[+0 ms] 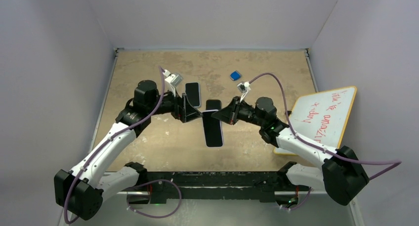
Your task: Put the phone into the phone case
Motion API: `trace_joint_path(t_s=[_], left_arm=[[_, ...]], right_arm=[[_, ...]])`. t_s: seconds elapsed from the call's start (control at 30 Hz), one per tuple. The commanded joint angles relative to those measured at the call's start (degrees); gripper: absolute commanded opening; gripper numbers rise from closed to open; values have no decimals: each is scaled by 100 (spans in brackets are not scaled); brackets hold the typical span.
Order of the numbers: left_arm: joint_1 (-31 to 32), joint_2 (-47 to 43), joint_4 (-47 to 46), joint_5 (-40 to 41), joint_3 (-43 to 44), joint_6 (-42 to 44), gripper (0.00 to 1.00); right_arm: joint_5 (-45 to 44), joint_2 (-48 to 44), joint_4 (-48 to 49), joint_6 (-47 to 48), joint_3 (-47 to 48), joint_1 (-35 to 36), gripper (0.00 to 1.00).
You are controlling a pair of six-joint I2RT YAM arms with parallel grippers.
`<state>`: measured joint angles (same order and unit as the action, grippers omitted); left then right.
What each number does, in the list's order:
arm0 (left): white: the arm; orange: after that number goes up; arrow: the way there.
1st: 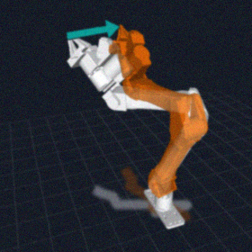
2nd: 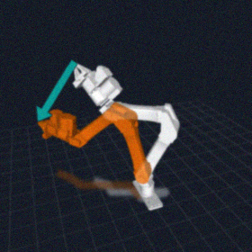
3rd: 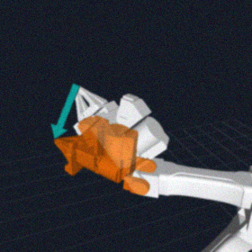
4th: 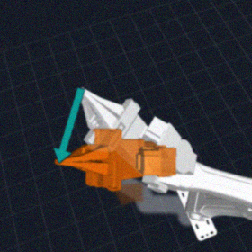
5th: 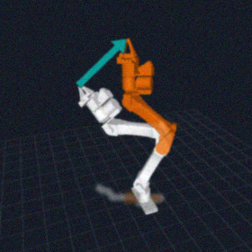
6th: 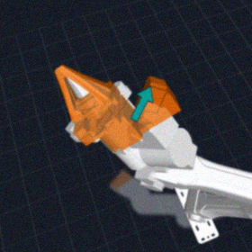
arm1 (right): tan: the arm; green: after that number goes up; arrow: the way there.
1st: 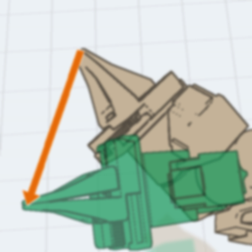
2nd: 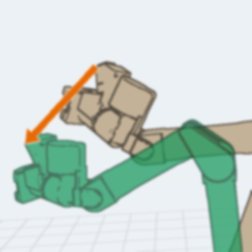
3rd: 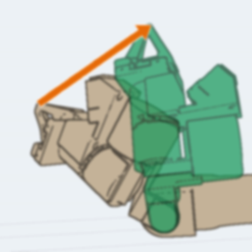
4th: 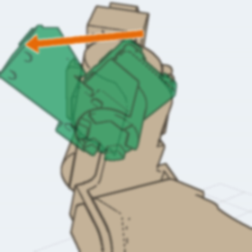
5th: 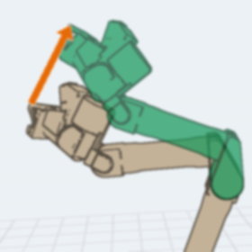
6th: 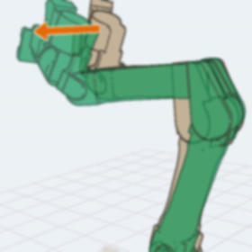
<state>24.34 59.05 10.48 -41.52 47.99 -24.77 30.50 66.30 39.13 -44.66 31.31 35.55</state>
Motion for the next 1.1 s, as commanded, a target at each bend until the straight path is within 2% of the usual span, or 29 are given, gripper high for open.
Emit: trace_joint_path(t_s=[0.0,0.23,0.53,0.7,0.93,1.03,1.07], left_arm=[[-26,-219,486,571,290,572,87],[-26,-482,1127,1652,173,1140,91],[-26,-790,1202,2154,-112,1367,93],[-26,-763,1220,2216,-81,1423,93],[-26,-755,1211,2239,-103,1419,93],[-26,-683,1249,2266,-78,1423,93],[-26,-670,1261,2275,-71,1423,93]], right_arm=[[-700,-22,-1064,631,627,-131,0],[-1107,777,-2761,1318,1455,-813,0],[-779,1943,-4249,1551,2082,-1767,0],[-651,2163,-4363,1733,1975,-1893,0],[-95,2395,-3594,1361,1568,-1996,0],[-259,2538,-3664,1364,1509,-2027,0],[-321,2545,-3678,1368,1471,-2053,4]])
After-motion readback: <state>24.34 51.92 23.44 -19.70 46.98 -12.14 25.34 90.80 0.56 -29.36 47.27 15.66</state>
